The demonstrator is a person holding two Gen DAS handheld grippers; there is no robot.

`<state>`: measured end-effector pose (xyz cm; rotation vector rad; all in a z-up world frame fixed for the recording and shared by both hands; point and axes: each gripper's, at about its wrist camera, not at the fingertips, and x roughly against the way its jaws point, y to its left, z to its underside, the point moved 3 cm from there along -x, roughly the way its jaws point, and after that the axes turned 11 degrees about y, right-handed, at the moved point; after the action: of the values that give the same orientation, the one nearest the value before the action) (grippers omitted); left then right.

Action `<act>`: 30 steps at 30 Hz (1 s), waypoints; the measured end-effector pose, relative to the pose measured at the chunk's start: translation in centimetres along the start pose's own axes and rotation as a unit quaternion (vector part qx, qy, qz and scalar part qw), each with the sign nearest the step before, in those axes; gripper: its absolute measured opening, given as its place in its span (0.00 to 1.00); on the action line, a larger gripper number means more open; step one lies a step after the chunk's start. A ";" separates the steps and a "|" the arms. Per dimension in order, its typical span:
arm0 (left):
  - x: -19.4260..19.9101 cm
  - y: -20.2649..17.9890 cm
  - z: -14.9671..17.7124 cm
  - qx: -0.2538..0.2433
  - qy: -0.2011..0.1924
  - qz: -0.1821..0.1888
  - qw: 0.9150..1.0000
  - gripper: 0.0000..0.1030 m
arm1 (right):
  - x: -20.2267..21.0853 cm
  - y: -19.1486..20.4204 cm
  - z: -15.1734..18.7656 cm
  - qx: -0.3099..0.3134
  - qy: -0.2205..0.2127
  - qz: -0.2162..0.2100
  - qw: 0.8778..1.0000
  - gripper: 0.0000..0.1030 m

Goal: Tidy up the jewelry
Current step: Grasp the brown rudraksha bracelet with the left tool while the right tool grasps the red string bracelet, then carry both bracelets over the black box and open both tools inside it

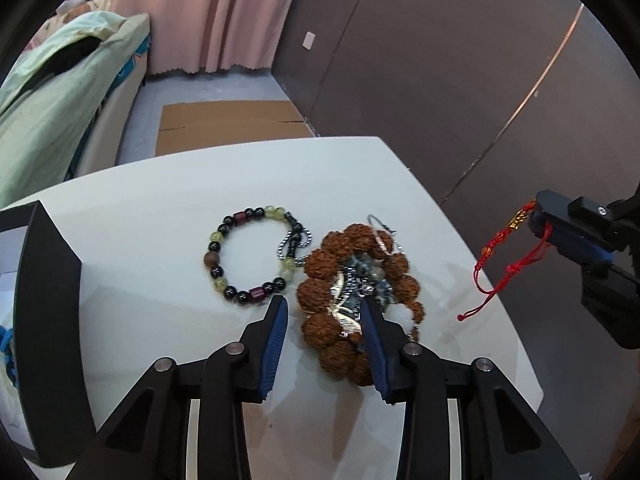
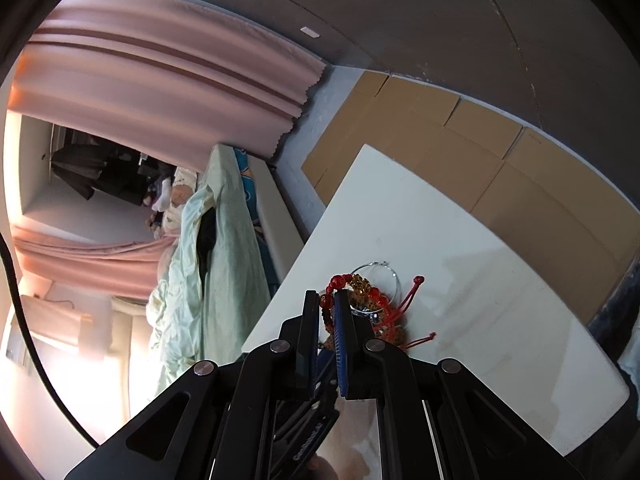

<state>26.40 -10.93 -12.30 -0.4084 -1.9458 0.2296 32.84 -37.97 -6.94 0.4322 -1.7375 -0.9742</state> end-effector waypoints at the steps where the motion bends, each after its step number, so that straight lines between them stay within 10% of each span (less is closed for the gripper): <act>1: -0.2 0.1 0.0 0.003 0.002 0.003 1.000 0.38 | -0.1 -0.1 0.0 0.000 0.001 0.000 1.000 0.09; 4: -0.4 0.5 -0.1 0.011 0.006 0.015 1.000 0.21 | -0.4 0.0 -0.1 -0.001 0.004 0.000 1.000 0.09; 30: 9.7 -2.5 0.8 -0.037 -0.101 0.077 0.991 0.19 | -0.4 1.1 1.6 0.043 0.007 0.000 0.999 0.09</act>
<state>21.79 -9.45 -3.54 -0.6043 -2.1287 0.3086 31.79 -36.35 -6.51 0.4943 -1.7712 -0.8964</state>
